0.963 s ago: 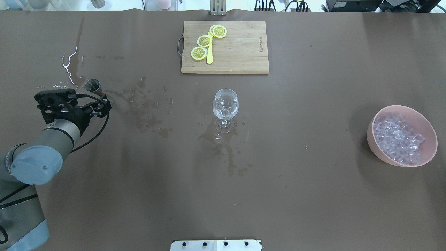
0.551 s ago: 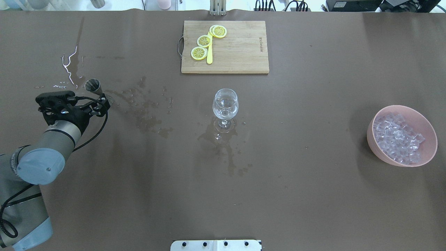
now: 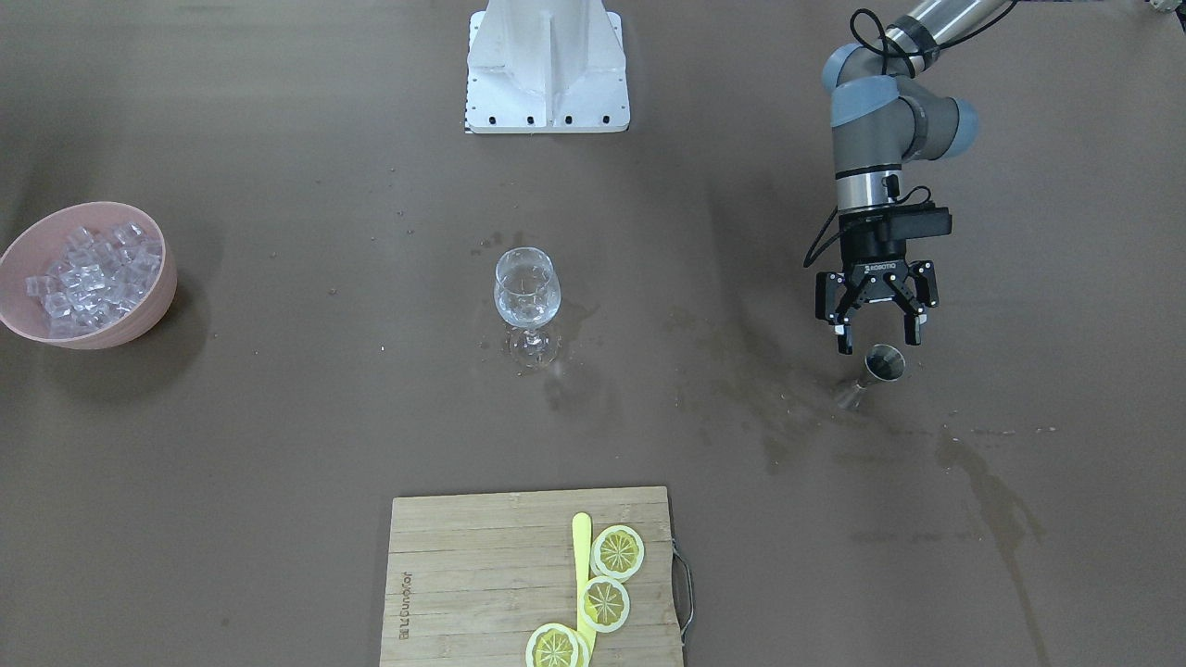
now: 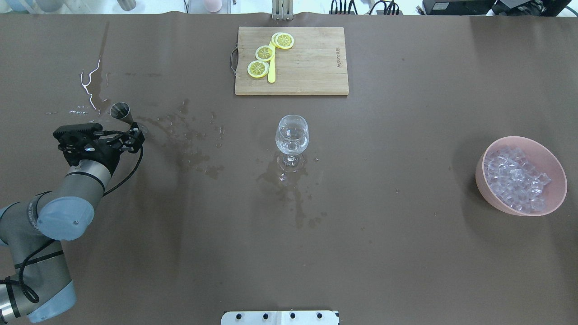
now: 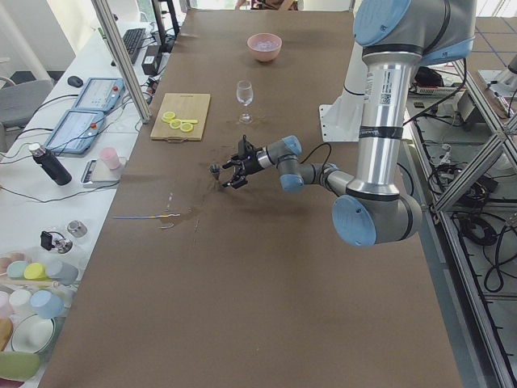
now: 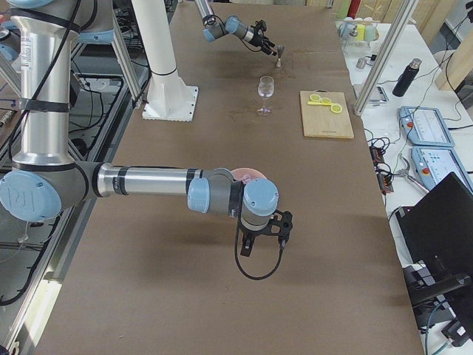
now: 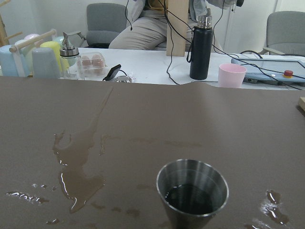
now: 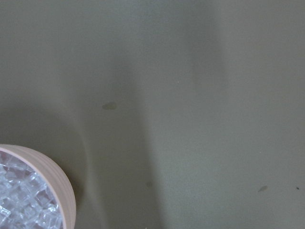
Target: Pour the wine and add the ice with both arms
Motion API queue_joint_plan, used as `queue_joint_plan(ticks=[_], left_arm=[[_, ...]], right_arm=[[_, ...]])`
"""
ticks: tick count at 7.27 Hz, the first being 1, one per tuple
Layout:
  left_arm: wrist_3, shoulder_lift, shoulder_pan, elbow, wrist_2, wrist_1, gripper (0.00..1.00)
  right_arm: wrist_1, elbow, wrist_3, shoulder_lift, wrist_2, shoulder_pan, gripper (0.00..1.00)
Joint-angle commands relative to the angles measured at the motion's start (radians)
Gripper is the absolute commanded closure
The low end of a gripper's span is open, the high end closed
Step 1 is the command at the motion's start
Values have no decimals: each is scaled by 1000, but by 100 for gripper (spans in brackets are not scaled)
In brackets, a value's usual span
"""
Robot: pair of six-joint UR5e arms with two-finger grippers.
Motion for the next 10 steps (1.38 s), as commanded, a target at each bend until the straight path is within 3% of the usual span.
queue_joint_plan(ticks=[1,10], left_arm=[[-2,-56,7,59,45,-2,3],[1,-112,11,178,85,-54,4]], right_arm=[[0,-1,0,0,0,0,0],[0,-7,0,2,0,0,0]])
